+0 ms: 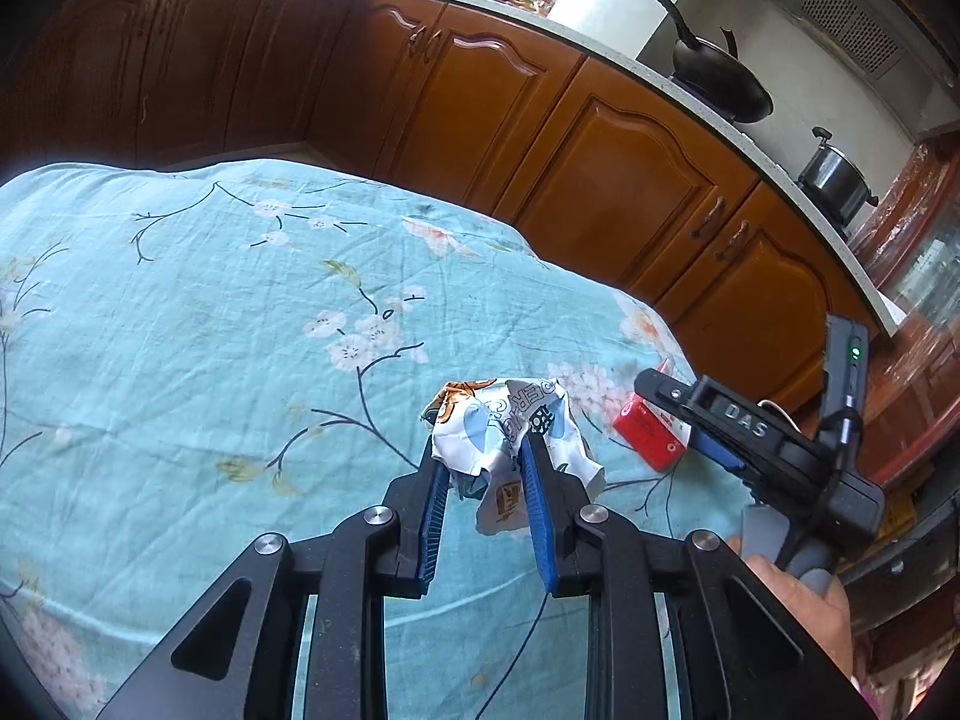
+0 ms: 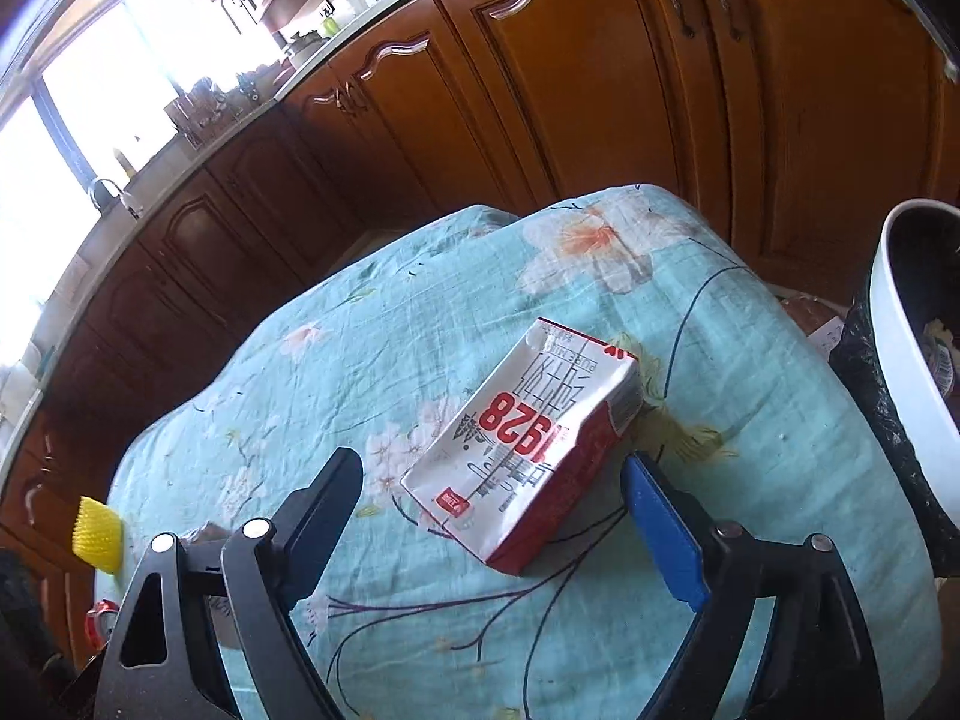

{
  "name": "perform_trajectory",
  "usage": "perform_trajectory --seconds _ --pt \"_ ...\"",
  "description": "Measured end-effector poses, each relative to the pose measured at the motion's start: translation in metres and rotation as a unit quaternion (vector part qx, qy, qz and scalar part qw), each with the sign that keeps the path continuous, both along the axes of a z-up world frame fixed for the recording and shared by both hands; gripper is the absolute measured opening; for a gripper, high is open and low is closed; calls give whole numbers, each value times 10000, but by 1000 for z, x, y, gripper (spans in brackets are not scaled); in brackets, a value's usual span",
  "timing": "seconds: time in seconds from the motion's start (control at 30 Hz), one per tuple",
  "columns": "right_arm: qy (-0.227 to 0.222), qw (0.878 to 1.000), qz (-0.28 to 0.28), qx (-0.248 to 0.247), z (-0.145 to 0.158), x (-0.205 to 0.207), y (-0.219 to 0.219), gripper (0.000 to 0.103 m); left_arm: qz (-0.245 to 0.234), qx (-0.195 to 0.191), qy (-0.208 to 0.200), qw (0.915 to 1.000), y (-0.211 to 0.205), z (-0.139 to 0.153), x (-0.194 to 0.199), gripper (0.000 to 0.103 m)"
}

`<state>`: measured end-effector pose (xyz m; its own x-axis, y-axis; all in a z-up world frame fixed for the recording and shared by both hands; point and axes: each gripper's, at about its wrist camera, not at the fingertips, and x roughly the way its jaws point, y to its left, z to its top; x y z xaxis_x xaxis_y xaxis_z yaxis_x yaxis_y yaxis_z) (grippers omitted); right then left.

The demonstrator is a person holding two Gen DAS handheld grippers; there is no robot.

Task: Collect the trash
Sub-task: 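Carry the foil wrapper and red-and-white carton with both grippers over the bin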

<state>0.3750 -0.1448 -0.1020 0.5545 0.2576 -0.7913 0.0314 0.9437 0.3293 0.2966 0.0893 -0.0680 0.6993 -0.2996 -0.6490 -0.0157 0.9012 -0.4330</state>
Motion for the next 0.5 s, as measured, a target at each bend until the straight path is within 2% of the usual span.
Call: perform_trajectory --seconds 0.1,0.17,0.23,0.33,0.5 --pt "116 9994 -86 -307 -8 10 6 89 -26 -24 -4 10000 0 1 -6 23" --pt "158 9994 -71 -291 -13 11 2 78 -80 -43 -3 10000 -2 0 -9 23" --pt "61 9995 -3 -312 -10 6 -4 73 -144 -40 -5 9999 -6 0 -11 23" --pt "-103 9992 232 -297 0 -9 -14 57 -261 -75 9 9996 -15 1 -12 23" --pt "-298 9981 521 165 18 -45 -45 56 -524 -77 -29 9986 -39 5 -16 23"
